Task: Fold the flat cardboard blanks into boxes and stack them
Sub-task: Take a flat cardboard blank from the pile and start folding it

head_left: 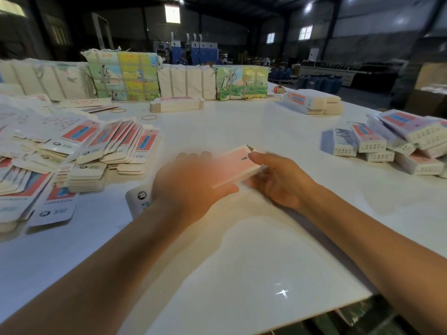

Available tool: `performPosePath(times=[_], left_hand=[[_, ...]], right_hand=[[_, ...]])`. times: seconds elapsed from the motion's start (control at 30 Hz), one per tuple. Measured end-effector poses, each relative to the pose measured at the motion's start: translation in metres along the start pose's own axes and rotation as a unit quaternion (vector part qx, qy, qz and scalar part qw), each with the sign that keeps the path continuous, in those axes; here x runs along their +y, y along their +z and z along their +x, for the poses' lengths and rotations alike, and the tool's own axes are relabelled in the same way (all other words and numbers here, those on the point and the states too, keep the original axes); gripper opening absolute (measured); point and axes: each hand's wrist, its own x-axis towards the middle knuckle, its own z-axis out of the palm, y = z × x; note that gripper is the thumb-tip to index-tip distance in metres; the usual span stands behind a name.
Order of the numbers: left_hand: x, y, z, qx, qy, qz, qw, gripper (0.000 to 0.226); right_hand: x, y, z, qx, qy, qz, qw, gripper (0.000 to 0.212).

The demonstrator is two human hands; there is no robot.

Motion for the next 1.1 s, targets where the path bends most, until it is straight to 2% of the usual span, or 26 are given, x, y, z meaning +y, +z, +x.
performPosePath(times=[0.03, 0.07, 0.1, 0.13, 0.2, 0.23, 0.27, 0.3, 0.4, 0.43, 0.5, 0.63, 0.77, 0.83, 0.9, 1.0, 1.1], left_hand=[[0.002, 0.0, 0.0, -0.002, 0.003, 0.0, 1.0, 0.078], [0.004, 0.0, -0.001, 0.0, 0.007, 0.002, 1.0, 0.078], [0.006, 0.0, -0.001, 0.008, 0.011, 0.007, 1.0, 0.075], [0.008, 0.0, -0.002, 0.019, 0.016, 0.017, 1.0, 0.072], [0.009, 0.001, -0.003, 0.034, 0.025, 0.033, 0.999, 0.069], [0.01, 0.002, -0.004, 0.036, 0.027, 0.036, 0.998, 0.069], [0.01, 0.002, -0.005, 0.037, 0.029, 0.035, 0.998, 0.068], [0.01, 0.002, -0.006, 0.038, 0.032, 0.037, 0.998, 0.067], [0.008, 0.002, -0.006, 0.044, 0.037, 0.046, 0.997, 0.068], [0.007, 0.002, -0.006, 0.045, 0.034, 0.044, 0.997, 0.069], [0.006, 0.002, -0.006, 0.049, 0.03, 0.037, 0.998, 0.071], [0.005, 0.003, -0.006, 0.053, 0.039, 0.043, 0.997, 0.075], [0.006, 0.003, -0.005, 0.047, 0.046, 0.058, 0.996, 0.072], [0.007, 0.002, -0.006, 0.049, 0.049, 0.064, 0.996, 0.072], [0.01, 0.001, -0.008, 0.057, 0.048, 0.057, 0.996, 0.074], [0.014, 0.0, -0.008, 0.056, 0.042, 0.048, 0.996, 0.076], [0.014, -0.002, -0.011, 0.058, 0.037, 0.019, 0.997, 0.074]], right_hand=[[0.0, 0.002, -0.001, -0.026, 0.028, 0.062, 0.997, 0.029], [0.001, 0.005, -0.002, -0.025, 0.014, 0.053, 0.998, 0.015], [0.003, 0.008, -0.004, -0.006, -0.044, -0.013, 0.999, 0.015], [0.007, 0.009, -0.005, 0.027, -0.129, -0.135, 0.982, 0.02], [0.014, 0.011, -0.007, 0.069, -0.255, -0.393, 0.881, 0.028], [0.017, 0.011, -0.009, 0.073, -0.281, -0.468, 0.835, 0.03], [0.02, 0.009, -0.008, 0.07, -0.288, -0.493, 0.818, 0.03], [0.02, 0.009, -0.008, 0.063, -0.283, -0.477, 0.83, 0.03], [0.016, 0.012, -0.004, 0.034, -0.193, -0.236, 0.952, 0.035], [0.013, 0.014, -0.003, 0.019, -0.158, -0.158, 0.975, 0.036], [0.01, 0.013, -0.002, -0.002, -0.119, -0.067, 0.991, 0.044], [0.009, 0.008, -0.002, -0.03, -0.115, -0.024, 0.993, 0.052], [0.012, 0.006, -0.003, 0.015, -0.128, -0.062, 0.99, 0.042], [0.013, 0.007, -0.005, 0.054, -0.192, -0.146, 0.969, 0.033], [0.014, 0.008, -0.007, 0.094, -0.264, -0.211, 0.936, 0.034], [0.013, 0.009, -0.011, 0.089, -0.312, -0.229, 0.918, 0.03], [0.016, 0.011, -0.016, 0.066, -0.344, -0.309, 0.884, 0.024]])
